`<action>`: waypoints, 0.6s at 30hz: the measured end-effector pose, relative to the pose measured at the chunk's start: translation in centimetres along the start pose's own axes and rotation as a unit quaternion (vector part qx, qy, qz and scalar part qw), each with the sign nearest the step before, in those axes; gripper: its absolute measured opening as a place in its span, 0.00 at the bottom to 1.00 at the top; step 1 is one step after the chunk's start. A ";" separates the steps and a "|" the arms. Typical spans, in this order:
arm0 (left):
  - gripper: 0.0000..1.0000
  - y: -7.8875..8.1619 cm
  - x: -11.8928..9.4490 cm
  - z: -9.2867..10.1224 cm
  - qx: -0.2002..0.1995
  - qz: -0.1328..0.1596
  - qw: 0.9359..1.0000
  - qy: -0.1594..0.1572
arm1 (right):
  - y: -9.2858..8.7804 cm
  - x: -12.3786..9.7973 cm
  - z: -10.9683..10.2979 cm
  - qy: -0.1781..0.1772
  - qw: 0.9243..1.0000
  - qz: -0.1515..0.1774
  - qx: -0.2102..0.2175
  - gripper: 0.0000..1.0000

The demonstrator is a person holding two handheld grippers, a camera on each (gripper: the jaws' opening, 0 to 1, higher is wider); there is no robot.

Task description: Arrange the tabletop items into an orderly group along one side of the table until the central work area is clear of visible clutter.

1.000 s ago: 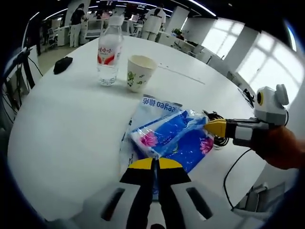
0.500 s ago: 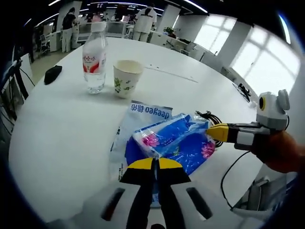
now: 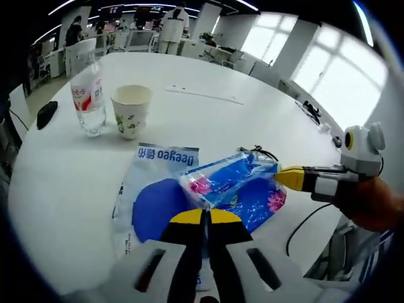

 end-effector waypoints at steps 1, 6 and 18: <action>0.00 0.1 0.2 0.2 0.002 -0.001 1.000 -0.002 | 0.1 0.0 0.5 -0.003 1.000 0.001 0.002 0.00; 0.00 0.8 1.2 0.5 0.013 -0.007 1.000 -0.011 | -0.2 -0.7 1.1 -0.011 1.000 0.004 0.011 0.00; 0.00 2.3 3.0 1.3 0.027 -0.009 0.999 -0.022 | 0.1 -0.8 2.3 -0.027 0.999 0.017 0.035 0.00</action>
Point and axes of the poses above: the point that each gripper's makers call its tool centre point, and the gripper's own axes: x roughly forward along the fingers, z roughly to its right, y roughly out of its top, the point moved 10 cm from there along -x, roughly backward along the fingers, and after that the axes turned 9 degrees about -y, right-handed, at the moved point
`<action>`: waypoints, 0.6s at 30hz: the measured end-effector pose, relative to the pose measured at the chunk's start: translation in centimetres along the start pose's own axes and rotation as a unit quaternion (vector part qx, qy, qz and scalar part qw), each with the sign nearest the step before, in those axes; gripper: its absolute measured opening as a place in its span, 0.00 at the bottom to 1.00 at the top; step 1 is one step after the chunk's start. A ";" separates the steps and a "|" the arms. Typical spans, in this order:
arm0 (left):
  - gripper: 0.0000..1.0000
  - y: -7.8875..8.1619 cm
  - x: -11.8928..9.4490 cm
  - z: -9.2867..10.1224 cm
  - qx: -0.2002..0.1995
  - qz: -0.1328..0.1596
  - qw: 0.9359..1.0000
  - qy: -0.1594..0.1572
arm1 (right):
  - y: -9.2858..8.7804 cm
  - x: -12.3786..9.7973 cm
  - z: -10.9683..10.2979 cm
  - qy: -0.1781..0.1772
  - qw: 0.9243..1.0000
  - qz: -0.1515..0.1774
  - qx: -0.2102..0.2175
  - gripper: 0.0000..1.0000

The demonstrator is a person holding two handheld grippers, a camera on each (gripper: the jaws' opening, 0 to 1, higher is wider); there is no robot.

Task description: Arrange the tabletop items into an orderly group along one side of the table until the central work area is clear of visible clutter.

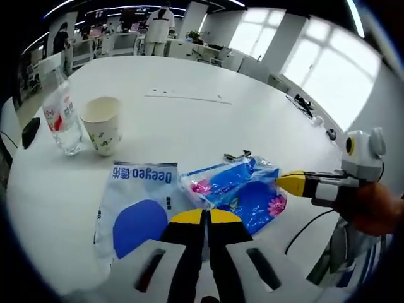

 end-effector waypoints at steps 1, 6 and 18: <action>0.00 0.3 0.3 -0.2 -0.001 0.000 1.000 0.000 | 0.2 0.0 0.1 -0.002 1.000 0.001 0.000 0.00; 0.00 1.8 1.2 0.6 -0.004 0.007 1.000 -0.007 | 2.1 0.5 1.6 -0.010 1.000 0.012 0.004 0.00; 0.00 7.8 4.5 0.2 0.036 0.023 0.999 -0.017 | 6.8 2.8 4.7 -0.020 0.999 0.035 0.021 0.00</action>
Point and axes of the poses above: the point that each gripper's makers call its tool centre point, and the gripper's own axes: x roughly forward along the fingers, z roughly to its right, y roughly out of its top, the point moved 10 cm from there along -x, roughly backward along the fingers, and after that the axes turned 9 degrees about -y, right-handed, at the moved point
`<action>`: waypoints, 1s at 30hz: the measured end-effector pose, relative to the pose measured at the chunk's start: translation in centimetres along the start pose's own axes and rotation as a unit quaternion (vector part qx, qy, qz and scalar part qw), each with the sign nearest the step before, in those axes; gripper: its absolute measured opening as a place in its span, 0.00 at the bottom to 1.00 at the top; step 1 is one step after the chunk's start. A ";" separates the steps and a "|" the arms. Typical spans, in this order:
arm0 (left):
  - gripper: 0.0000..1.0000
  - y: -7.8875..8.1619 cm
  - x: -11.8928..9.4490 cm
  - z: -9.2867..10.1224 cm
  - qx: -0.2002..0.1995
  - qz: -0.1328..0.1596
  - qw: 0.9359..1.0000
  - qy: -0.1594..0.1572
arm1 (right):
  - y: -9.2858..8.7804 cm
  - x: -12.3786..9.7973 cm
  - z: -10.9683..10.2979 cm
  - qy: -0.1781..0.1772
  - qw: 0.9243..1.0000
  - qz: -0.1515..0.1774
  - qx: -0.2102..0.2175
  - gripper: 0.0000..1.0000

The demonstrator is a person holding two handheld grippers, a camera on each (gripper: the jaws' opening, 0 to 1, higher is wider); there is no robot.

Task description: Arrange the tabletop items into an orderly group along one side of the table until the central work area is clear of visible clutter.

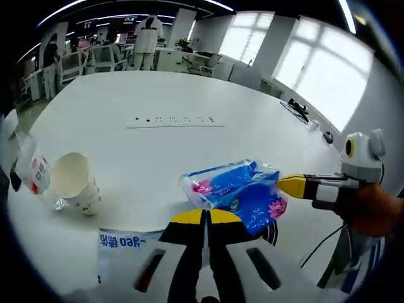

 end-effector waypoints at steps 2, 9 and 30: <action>0.00 0.7 0.6 -0.4 0.000 0.004 1.000 -0.002 | 0.5 0.4 0.2 -0.002 1.000 0.002 -0.003 0.00; 0.00 2.1 2.9 -1.3 0.007 0.001 1.000 -0.002 | 1.5 1.0 1.1 -0.004 1.000 0.005 -0.006 0.00; 0.00 3.4 8.0 -3.1 0.003 0.001 1.000 -0.005 | 2.9 4.9 3.6 -0.007 1.000 0.003 -0.003 0.00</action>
Point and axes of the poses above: the point that each gripper's makers call its tool centre point, and the gripper's own axes: x roughly forward along the fingers, z roughly to its right, y roughly out of its top, the point moved 10 cm from there along -x, roughly backward along the fingers, and after that the axes turned 9 degrees about -y, right-handed, at the moved point
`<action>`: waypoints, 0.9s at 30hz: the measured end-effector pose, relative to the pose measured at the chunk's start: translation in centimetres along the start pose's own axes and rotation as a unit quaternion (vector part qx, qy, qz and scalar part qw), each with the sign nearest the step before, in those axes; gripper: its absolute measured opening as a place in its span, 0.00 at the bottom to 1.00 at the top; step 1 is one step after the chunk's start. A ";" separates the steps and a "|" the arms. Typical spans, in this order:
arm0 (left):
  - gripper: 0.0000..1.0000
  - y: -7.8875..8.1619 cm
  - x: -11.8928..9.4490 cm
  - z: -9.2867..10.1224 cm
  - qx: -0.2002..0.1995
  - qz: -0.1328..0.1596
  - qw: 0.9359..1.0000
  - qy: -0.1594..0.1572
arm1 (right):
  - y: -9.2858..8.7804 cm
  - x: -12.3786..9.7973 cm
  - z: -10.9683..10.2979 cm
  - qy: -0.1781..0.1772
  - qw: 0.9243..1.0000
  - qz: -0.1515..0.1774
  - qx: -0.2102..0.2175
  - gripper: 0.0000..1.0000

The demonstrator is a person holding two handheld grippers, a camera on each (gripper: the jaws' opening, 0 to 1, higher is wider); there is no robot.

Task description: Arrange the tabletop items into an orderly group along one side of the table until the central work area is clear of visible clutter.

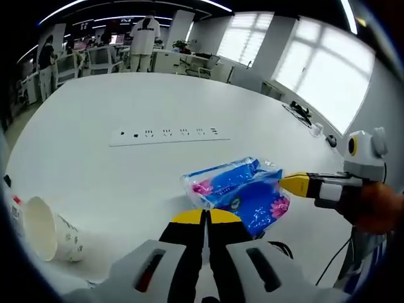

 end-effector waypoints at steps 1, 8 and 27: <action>0.00 -0.1 0.2 -0.1 -0.003 -0.001 1.000 0.001 | -0.1 0.1 0.1 0.000 1.000 -0.001 0.001 0.00; 0.00 -0.5 0.7 0.0 -0.004 -0.016 1.000 0.008 | -1.3 1.2 0.9 -0.002 1.000 -0.016 -0.010 0.00; 0.00 -2.7 1.9 0.2 -0.036 -0.020 0.999 0.022 | -2.5 3.2 2.8 -0.007 1.000 -0.022 0.003 0.00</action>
Point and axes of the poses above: the point that each gripper's makers call its tool centre point, and the gripper's own axes: x roughly forward along the fingers, z roughly to its right, y roughly out of its top, the point moved 10 cm from there along -x, roughly backward along the fingers, and after that the axes turned 9 degrees about -y, right-handed, at the moved point
